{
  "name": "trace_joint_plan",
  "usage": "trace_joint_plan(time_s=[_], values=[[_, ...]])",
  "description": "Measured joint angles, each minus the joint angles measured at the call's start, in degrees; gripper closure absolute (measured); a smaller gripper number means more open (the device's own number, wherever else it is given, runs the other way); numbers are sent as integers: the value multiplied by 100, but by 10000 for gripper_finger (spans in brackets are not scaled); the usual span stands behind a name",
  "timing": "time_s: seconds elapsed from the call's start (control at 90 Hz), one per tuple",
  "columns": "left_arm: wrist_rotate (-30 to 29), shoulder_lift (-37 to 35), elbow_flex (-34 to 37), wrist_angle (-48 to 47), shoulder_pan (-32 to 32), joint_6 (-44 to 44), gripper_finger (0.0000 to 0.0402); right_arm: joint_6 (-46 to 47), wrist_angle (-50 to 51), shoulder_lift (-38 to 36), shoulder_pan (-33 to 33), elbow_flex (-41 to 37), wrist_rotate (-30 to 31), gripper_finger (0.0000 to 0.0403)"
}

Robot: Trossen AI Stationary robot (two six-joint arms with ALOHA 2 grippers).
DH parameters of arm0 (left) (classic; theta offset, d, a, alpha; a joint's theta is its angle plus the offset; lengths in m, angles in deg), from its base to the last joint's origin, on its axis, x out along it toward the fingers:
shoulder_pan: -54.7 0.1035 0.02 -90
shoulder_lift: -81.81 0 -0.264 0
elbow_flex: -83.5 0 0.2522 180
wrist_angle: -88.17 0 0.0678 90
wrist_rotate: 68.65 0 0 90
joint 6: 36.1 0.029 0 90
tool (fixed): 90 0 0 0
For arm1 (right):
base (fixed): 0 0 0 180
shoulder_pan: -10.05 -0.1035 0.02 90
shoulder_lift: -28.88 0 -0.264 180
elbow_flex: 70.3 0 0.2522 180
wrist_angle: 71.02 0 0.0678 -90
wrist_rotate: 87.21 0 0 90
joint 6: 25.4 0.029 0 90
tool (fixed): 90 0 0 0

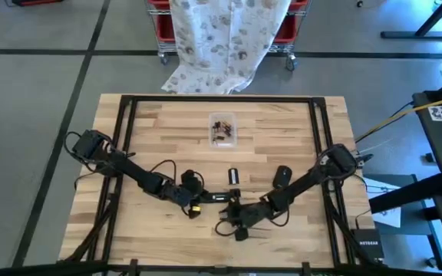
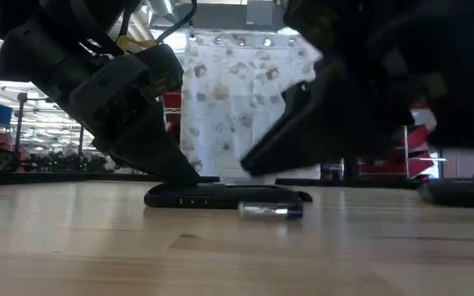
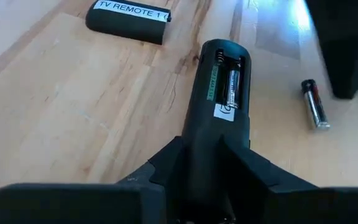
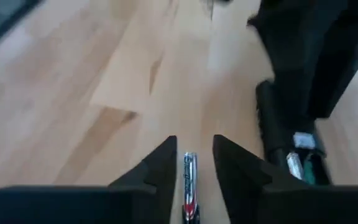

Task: Insert battery
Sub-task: Insert the white battery into the remote control

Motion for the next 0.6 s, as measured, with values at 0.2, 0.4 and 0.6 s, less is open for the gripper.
trace_joint_plan(time_s=[0.2, 0.4, 0.6], values=[[-50, 2, 0, 4, -48, -22, 315, -141, 184, -46, -2, 75, -519, 247], [-185, 2, 9, -12, -243, -27, 315, 318, 1280, 4, -24, 117, -200, 249], [-427, 7, -44, -33, -416, 29, 315, 695, 1531, 78, -21, 133, 24, 283]])
